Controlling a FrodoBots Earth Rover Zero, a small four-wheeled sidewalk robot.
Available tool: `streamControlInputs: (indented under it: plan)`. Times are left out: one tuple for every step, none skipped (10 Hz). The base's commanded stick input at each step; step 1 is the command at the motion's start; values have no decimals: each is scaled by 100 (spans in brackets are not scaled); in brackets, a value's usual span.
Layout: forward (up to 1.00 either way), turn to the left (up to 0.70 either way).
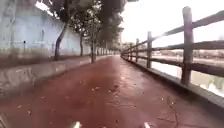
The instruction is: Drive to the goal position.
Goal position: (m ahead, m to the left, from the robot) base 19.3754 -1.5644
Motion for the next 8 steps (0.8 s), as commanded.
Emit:
streamControlInputs:
  plan:
    - [70,0]
    - [70,0]
    - [70,0]
    - [70,0]
    - [70,0]
    - [70,0]
    - [70,0]
    - [70,0]
